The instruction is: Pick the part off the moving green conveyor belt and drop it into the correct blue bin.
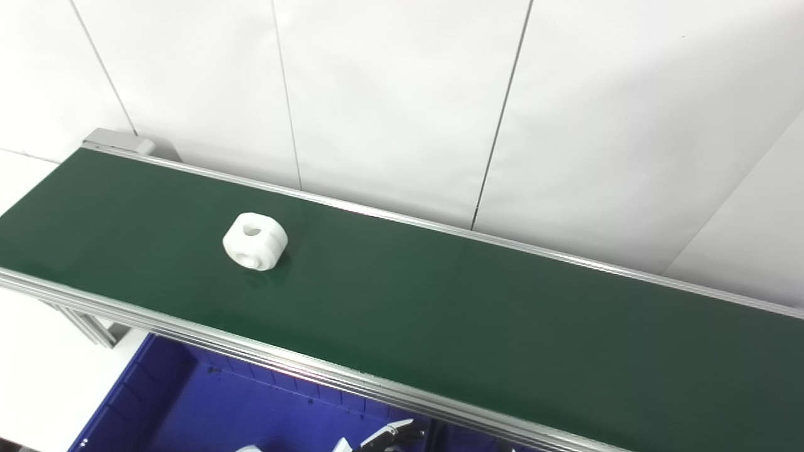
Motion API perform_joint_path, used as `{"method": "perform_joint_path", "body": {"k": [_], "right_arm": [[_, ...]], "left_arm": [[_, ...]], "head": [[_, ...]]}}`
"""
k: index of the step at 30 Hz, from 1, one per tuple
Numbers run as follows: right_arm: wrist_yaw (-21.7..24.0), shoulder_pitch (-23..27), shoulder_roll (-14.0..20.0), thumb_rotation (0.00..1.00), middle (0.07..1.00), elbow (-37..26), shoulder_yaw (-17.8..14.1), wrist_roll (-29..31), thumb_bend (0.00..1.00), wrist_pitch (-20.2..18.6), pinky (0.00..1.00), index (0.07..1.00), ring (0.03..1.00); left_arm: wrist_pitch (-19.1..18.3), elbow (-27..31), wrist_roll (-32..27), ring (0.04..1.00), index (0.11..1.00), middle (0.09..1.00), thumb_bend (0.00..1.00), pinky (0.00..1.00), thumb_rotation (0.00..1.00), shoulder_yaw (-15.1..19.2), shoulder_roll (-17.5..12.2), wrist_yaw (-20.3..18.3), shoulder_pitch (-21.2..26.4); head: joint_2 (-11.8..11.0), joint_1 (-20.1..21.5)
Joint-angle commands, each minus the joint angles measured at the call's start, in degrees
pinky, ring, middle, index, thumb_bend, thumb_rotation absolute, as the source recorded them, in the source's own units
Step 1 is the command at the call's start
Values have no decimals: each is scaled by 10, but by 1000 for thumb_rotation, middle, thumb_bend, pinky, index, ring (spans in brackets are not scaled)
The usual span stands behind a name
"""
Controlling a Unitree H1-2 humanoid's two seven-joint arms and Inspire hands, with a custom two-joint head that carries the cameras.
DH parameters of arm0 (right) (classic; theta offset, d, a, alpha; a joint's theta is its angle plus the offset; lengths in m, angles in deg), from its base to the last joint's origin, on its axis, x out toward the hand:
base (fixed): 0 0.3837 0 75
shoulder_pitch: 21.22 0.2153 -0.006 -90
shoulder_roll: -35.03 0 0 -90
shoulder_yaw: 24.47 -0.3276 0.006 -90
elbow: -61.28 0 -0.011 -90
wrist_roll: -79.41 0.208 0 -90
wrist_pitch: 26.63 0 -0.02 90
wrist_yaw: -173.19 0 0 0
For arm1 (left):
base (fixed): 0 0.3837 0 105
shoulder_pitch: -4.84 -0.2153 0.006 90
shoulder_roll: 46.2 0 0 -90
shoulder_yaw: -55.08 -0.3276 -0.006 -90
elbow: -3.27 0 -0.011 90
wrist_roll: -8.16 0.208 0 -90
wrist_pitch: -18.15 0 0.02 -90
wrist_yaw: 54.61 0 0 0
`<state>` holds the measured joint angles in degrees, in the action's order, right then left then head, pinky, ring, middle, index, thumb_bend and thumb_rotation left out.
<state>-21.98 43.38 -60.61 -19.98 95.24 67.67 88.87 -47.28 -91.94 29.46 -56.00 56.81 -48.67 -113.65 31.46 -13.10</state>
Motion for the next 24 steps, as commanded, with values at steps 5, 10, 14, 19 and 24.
{"method": "perform_joint_path", "body": {"k": [5, 10, 14, 19, 24], "right_arm": [[4, -1, -3, 1000, 995, -14, 0, 0, 827, 14, 961, 990, 936], [4, 3, -8, 1000, 996, -11, 0, -6, 832, 14, 972, 999, 943], [-2, 5, -7, 1000, 1000, -10, 0, -16, 813, 14, 997, 1000, 982], [-10, 9, -1, 1000, 1000, -10, 1, -27, 763, 14, 1000, 1000, 1000], [-9, 11, 1, 1000, 1000, -9, 1, -21, 742, 14, 1000, 1000, 996]], "left_arm": [[7, 21, 2, 818, 817, 819, 674, 715, 785, -8, 14, -2, -4], [22, 58, -2, 812, 821, 819, 739, 701, 805, -21, 0, -4, -4], [23, 125, 0, 785, 806, 810, 755, 660, 797, -54, -14, 13, 3], [16, 222, -23, 796, 815, 820, 793, 659, 665, -62, -8, -17, 26], [-44, 295, -36, 804, 808, 814, 912, 673, 479, -37, -5, -51, 68]], "head": [[1, -7], [3, -7], [4, -4], [6, -8], [7, -11]]}}
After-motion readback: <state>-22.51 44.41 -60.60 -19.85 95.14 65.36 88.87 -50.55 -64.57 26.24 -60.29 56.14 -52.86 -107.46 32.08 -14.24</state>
